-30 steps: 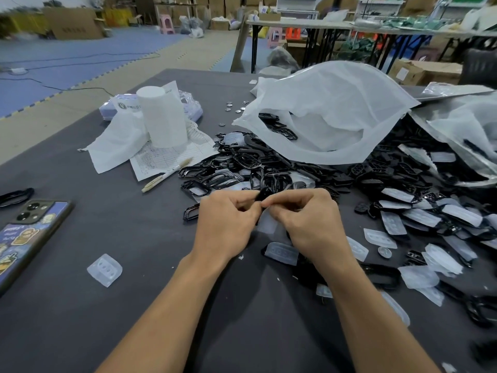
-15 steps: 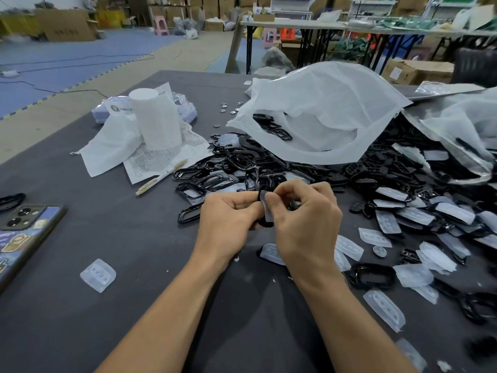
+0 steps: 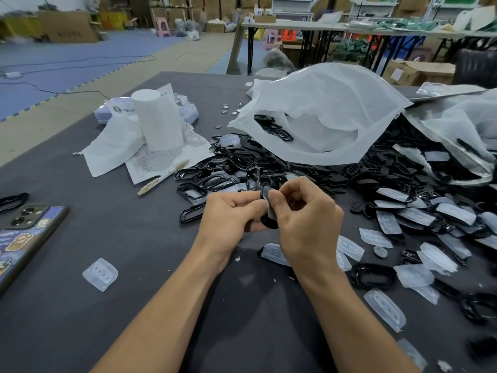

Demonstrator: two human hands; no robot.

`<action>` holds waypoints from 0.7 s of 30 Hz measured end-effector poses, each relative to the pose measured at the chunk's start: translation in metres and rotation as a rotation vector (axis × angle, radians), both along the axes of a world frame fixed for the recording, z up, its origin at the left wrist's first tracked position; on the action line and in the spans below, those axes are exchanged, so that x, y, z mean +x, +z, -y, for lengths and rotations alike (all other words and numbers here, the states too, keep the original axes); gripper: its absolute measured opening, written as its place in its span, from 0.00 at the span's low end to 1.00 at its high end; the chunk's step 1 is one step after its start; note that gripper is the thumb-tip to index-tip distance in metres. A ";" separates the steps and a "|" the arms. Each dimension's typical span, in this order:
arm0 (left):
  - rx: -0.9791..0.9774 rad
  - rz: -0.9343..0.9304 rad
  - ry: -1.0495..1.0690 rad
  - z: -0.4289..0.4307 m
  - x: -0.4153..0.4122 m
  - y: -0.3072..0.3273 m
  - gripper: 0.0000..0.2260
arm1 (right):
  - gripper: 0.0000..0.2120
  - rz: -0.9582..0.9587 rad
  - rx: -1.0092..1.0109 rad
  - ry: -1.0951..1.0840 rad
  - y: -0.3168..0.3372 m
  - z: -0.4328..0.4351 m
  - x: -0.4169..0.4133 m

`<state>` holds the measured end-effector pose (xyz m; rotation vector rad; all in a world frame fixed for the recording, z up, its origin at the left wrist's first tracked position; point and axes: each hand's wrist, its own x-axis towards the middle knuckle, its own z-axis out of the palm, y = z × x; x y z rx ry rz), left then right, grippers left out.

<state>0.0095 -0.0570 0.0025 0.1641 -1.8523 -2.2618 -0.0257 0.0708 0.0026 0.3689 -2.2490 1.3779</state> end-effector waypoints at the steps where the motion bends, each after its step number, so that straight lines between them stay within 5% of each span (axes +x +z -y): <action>1: 0.008 0.008 -0.009 0.000 0.000 0.000 0.07 | 0.09 -0.003 -0.007 -0.002 0.000 0.000 0.000; 8: 0.001 0.078 0.007 0.001 0.000 -0.003 0.05 | 0.10 0.026 -0.036 -0.003 0.000 0.001 -0.001; 15: 0.020 0.044 -0.002 -0.003 0.001 0.002 0.09 | 0.01 0.395 -0.324 0.205 0.003 -0.002 -0.011; 21: -0.003 0.013 0.015 -0.005 0.003 0.003 0.11 | 0.03 0.385 -0.346 0.286 0.006 -0.005 -0.013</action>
